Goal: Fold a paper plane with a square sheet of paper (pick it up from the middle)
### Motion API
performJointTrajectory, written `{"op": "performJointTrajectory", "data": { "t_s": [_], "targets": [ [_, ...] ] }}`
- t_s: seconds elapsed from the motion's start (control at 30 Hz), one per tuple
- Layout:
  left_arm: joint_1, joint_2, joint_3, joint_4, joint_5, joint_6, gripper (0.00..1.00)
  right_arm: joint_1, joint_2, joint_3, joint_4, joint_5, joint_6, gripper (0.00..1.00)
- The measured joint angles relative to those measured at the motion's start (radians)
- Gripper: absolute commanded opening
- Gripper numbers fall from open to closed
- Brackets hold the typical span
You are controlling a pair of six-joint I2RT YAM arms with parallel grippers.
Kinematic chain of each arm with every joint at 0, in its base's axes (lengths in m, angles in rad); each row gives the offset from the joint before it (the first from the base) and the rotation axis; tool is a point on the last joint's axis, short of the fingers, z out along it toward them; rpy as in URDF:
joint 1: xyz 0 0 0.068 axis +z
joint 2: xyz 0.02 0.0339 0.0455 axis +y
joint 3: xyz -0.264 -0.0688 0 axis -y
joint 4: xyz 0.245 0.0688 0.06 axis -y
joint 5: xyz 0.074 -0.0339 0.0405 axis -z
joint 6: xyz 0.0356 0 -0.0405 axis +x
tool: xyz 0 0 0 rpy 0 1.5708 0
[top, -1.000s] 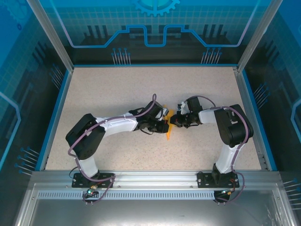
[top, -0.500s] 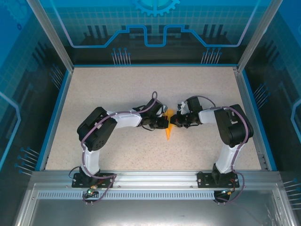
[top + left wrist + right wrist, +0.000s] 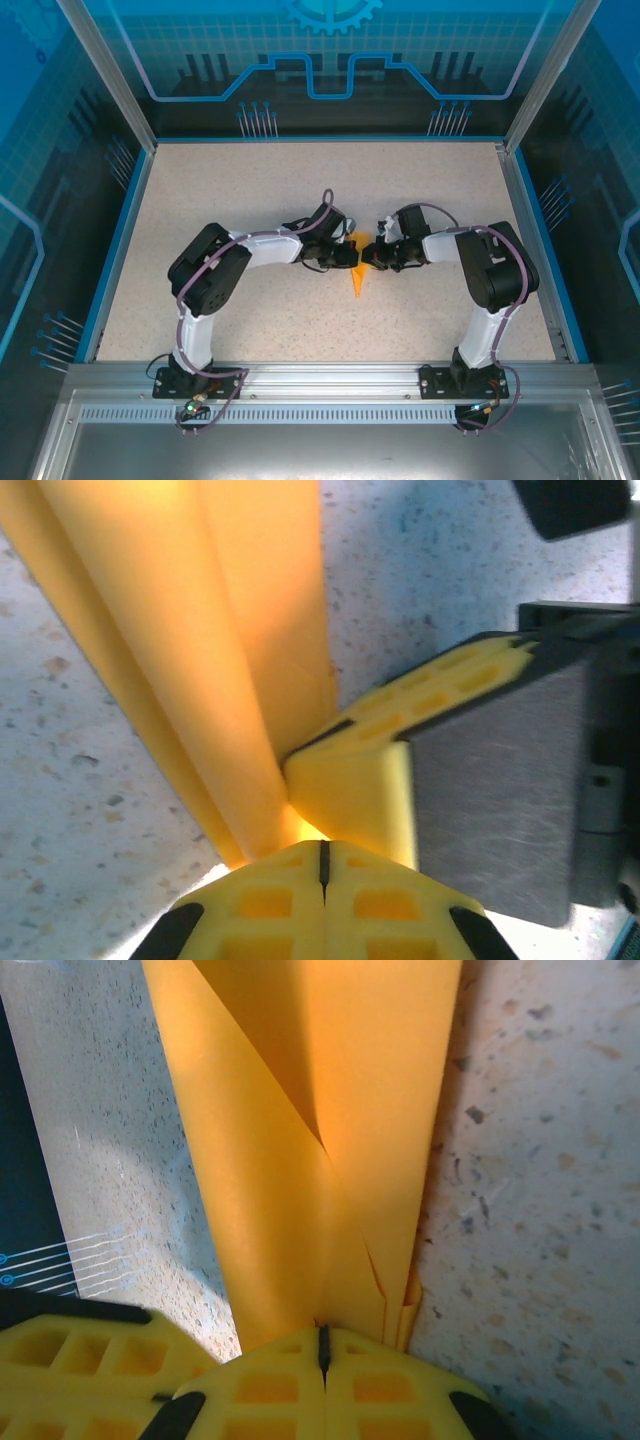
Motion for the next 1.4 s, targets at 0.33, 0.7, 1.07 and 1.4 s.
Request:
{"op": "performJointTrajectory", "data": {
  "t_s": [0.33,0.7,1.07,1.4],
  "targets": [
    [0.032,0.046,0.020,-0.002,0.020,0.007,0.00,0.000,0.000,0.000,0.000,0.000,0.000,0.01],
    [0.071,0.077,0.081,-0.013,0.019,0.008,0.01,0.001,0.000,0.002,-0.005,0.001,-0.008,0.01],
    [0.093,0.153,0.192,-0.072,0.036,0.040,0.01,0.003,-0.001,0.002,-0.007,0.003,-0.019,0.01],
    [0.108,0.197,0.262,-0.122,0.087,0.061,0.02,0.004,-0.005,0.002,-0.014,0.012,-0.034,0.00]
  ]
}}
